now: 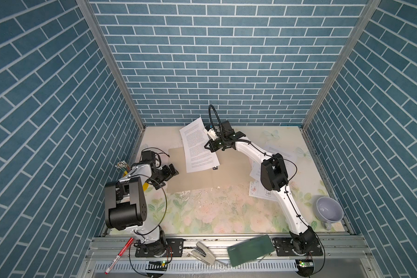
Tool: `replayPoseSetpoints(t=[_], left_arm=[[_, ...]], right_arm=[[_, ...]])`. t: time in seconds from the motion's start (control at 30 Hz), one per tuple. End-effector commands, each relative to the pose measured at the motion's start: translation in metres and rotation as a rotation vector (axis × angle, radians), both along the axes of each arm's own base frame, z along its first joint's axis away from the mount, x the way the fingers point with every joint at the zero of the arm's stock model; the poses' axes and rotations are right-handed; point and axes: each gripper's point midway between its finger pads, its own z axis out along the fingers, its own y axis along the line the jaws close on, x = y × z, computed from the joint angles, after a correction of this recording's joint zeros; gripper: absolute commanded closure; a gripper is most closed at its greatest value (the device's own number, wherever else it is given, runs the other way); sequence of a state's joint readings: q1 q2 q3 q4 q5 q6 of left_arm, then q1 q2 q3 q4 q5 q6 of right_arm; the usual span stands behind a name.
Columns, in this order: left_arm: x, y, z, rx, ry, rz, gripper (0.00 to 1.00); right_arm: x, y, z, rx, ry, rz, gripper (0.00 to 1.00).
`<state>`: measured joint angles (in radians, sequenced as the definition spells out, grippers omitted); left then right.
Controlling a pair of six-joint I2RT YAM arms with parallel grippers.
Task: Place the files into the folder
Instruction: 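Lower the sheets onto the folder's clear pocket with the right gripper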
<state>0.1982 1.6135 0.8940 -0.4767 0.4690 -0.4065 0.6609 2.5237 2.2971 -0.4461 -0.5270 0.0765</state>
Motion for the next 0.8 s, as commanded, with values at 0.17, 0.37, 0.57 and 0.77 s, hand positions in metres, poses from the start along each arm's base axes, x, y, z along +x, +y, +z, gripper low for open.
replayPoseSetpoints(t=[0.17, 0.37, 0.57, 0.77], left_arm=[[0.003, -0.002, 0.0, -0.026, -0.008, -0.008, 0.0], [0.005, -0.004, 0.002, -0.035, -0.02, -0.01, 0.0], [0.008, -0.006, 0.004, -0.049, -0.036, -0.013, 0.0], [0.008, -0.007, 0.004, -0.054, -0.045, -0.013, 0.0]], right_arm=[[-0.006, 0.021, 0.0, 0.026, -0.08, 0.077, 0.95], [-0.007, 0.028, 0.004, 0.043, -0.1, 0.087, 0.95], [-0.013, 0.035, 0.006, 0.067, -0.104, 0.118, 0.94], [-0.02, 0.04, 0.004, 0.094, -0.071, 0.138, 0.94]])
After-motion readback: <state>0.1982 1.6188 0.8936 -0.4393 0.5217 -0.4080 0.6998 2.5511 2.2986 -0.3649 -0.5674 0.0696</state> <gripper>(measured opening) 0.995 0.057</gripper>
